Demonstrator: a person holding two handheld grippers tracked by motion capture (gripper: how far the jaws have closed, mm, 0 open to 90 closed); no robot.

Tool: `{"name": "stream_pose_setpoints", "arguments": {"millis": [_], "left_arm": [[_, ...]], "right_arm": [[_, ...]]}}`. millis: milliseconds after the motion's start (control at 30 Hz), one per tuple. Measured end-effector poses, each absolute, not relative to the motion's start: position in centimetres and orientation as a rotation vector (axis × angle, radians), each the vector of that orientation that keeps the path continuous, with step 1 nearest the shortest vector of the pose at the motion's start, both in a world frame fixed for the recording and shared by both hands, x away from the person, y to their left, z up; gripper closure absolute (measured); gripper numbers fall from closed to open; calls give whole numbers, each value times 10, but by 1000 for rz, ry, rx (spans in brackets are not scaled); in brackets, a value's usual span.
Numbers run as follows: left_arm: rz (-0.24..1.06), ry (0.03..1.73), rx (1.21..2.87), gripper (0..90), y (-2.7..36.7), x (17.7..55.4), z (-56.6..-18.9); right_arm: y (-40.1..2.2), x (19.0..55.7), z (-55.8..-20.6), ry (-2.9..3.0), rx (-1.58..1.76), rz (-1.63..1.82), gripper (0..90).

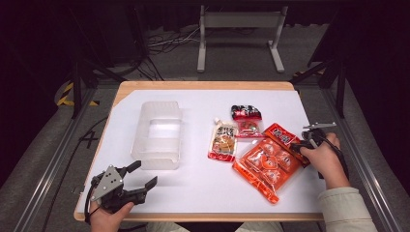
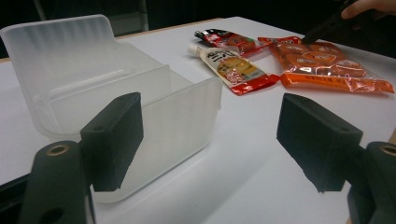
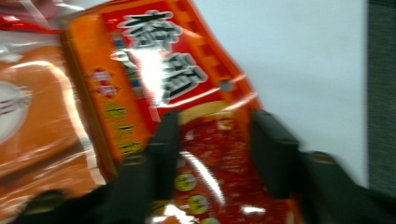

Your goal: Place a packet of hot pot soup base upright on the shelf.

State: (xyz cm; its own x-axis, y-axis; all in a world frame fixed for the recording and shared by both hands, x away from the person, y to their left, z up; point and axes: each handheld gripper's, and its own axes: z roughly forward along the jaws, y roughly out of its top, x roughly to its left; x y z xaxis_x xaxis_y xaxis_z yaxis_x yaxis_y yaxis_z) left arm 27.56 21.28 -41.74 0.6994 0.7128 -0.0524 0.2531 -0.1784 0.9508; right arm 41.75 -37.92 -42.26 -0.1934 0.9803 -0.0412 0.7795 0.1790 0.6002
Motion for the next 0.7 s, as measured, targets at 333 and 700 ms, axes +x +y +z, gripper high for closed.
{"name": "stream_pose_setpoints", "arguments": {"millis": [333, 700], "left_arm": [[488, 778, 1746, 238, 213, 275, -418], [484, 770, 1749, 237, 212, 277, -419]], "right_arm": [[-396, 407, -423, 1951, 1815, 628, 214], [-389, 411, -425, 1937, 1845, 568, 219]]}}
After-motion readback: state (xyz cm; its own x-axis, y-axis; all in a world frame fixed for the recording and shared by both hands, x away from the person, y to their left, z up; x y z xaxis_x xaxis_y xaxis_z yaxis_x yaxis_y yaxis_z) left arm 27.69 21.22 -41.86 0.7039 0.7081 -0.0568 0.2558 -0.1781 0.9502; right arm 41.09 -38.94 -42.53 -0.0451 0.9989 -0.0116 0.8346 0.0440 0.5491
